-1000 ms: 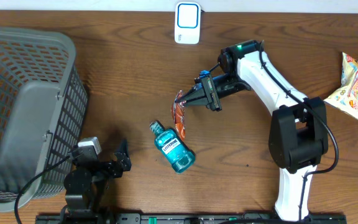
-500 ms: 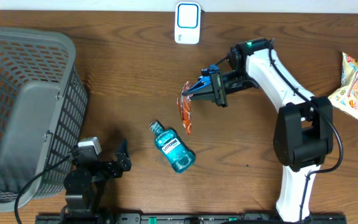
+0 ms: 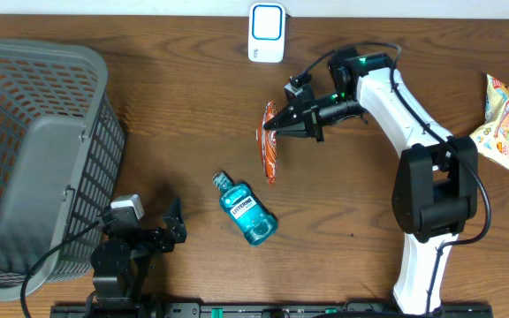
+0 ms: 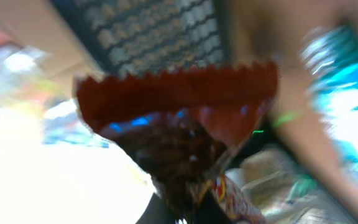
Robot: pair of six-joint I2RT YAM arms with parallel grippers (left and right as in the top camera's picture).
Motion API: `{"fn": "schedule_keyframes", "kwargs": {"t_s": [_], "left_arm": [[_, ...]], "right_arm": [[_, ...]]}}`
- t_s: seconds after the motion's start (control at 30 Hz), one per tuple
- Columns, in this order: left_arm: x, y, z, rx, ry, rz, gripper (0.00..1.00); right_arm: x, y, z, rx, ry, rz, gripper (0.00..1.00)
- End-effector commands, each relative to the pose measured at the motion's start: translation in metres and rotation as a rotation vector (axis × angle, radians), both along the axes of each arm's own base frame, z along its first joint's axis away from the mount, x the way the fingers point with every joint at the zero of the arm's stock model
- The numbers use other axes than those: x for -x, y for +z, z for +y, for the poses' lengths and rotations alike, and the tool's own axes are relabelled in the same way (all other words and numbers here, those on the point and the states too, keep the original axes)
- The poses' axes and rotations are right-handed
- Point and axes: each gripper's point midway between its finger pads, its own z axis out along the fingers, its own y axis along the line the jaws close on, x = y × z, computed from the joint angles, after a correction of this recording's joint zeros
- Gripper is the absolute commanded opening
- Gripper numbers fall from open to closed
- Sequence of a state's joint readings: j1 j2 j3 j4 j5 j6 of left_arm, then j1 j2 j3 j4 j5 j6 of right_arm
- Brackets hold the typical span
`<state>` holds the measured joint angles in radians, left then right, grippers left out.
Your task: Scan the item barcode
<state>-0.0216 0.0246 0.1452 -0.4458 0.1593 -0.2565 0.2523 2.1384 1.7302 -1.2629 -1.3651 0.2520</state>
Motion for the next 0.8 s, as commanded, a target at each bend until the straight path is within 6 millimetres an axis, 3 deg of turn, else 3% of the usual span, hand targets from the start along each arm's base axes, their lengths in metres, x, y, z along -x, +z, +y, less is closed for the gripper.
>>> {"fn": "schedule_keyframes", "kwargs": {"t_s": [0.0, 0.1, 0.27, 0.37, 0.47, 0.5, 0.53, 0.57, 0.6, 0.67, 0.77], "left_arm": [[0.002, -0.01, -0.003, -0.007, -0.019, 0.029, 0.98], [0.002, -0.01, -0.003, -0.007, -0.019, 0.029, 0.98], [0.002, -0.01, -0.003, -0.007, -0.019, 0.029, 0.98], [0.002, -0.01, -0.003, -0.007, -0.019, 0.029, 0.98], [0.002, -0.01, -0.003, -0.007, -0.019, 0.029, 0.98], [0.002, -0.01, -0.003, -0.007, -0.019, 0.029, 0.98], [0.002, -0.01, -0.003, -0.007, -0.019, 0.029, 0.98], [0.002, -0.01, -0.003, -0.007, -0.019, 0.029, 0.98], [0.002, -0.01, -0.003, -0.007, -0.019, 0.029, 0.98], [0.002, -0.01, -0.003, -0.007, -0.019, 0.029, 0.98], [0.002, -0.01, -0.003, -0.007, -0.019, 0.029, 0.98]], "right_arm": [[-0.012, -0.053, -0.014, 0.34, 0.014, -0.157, 0.01], [-0.024, -0.077, -0.022, 0.494, 0.026, -0.274, 0.01], [-0.04, -0.092, -0.021, 0.594, 0.043, -0.429, 0.01], [-0.05, -0.107, -0.033, 0.762, 0.004, -0.449, 0.01], [-0.054, -0.111, -0.033, 0.817, 0.013, -0.498, 0.07], [-0.056, -0.111, -0.032, 0.825, 0.012, -0.512, 0.13], [-0.059, -0.111, -0.033, 0.831, 0.007, -0.523, 0.27], [-0.062, -0.109, -0.035, 0.842, -0.001, -0.534, 0.65], [-0.065, -0.106, -0.036, 0.847, -0.008, -0.541, 0.8], [-0.069, -0.099, -0.037, 0.846, -0.016, -0.548, 0.84], [-0.07, -0.086, -0.04, 0.888, -0.013, -0.563, 0.79]]}}
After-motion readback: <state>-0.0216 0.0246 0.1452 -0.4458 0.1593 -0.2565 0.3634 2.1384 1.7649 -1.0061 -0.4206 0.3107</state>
